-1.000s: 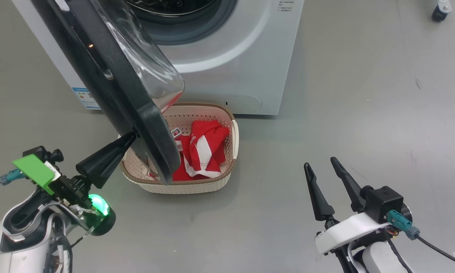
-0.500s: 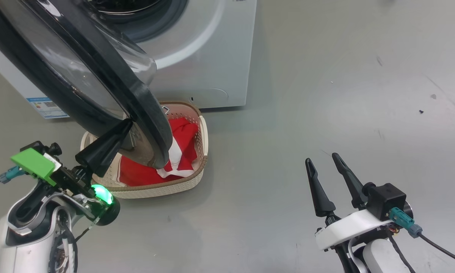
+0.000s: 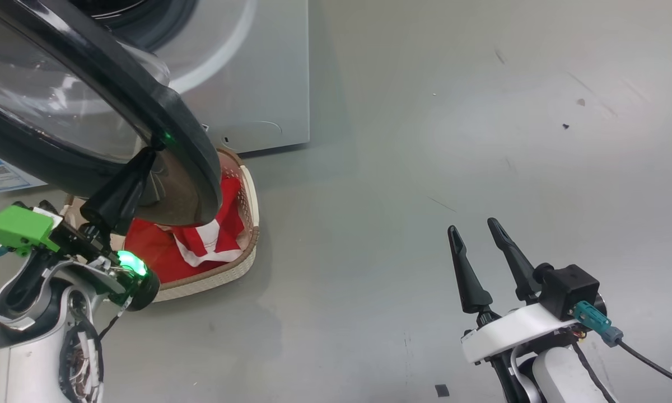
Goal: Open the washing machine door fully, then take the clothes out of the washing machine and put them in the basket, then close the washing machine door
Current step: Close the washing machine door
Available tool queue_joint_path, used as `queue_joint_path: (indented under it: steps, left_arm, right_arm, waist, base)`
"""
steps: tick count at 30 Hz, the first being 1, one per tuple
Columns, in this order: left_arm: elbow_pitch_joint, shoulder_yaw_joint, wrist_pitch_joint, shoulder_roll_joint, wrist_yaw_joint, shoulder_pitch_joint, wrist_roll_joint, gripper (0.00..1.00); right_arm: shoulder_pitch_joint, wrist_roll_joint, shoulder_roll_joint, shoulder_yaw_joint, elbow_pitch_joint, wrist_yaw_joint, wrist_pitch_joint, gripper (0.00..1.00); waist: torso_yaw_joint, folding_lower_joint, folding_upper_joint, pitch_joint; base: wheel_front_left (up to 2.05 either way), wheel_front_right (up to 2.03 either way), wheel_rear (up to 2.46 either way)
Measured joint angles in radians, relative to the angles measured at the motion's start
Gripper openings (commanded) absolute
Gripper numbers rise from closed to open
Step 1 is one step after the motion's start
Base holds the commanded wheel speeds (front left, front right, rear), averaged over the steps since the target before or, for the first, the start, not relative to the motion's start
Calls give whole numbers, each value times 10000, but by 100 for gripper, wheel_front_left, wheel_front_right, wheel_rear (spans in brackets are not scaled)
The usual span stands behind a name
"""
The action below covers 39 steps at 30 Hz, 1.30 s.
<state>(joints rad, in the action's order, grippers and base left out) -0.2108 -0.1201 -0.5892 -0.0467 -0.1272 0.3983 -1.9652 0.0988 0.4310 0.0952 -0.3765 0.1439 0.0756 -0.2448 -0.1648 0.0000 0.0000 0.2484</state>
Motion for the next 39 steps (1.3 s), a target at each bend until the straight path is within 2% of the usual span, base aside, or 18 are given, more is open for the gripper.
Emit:
queue_joint_path:
  steps: [14,20,28,39]
  left_arm:
    - [-322,-472,1475,71,13,1033,36,0]
    - [-522,-405,1990,102,102,1580,65,0]
    - [-857,-61,2313,144,198,2205,117,0]
    - [-1707,646,2197,205,788,2236,176,0]
  right_arm:
    - [157,77,-190,128,-194,19,-17,100]
    - [157,77,-251,318,-290,19,-29,100]
    - [157,75,-303,443,-366,21,-29,100]
    - [177,56,-311,888,-364,48,-29,100]
  waist:
    - [-1127,0,0,553]
    - [-1405,0,0,832]
    - [-1386,0,0,1088]
    - [-918,0,0,949]
  base:
    - [0,0,0]
    - [0,0,0]
    - [0,0,0]
    - [0,0,0]
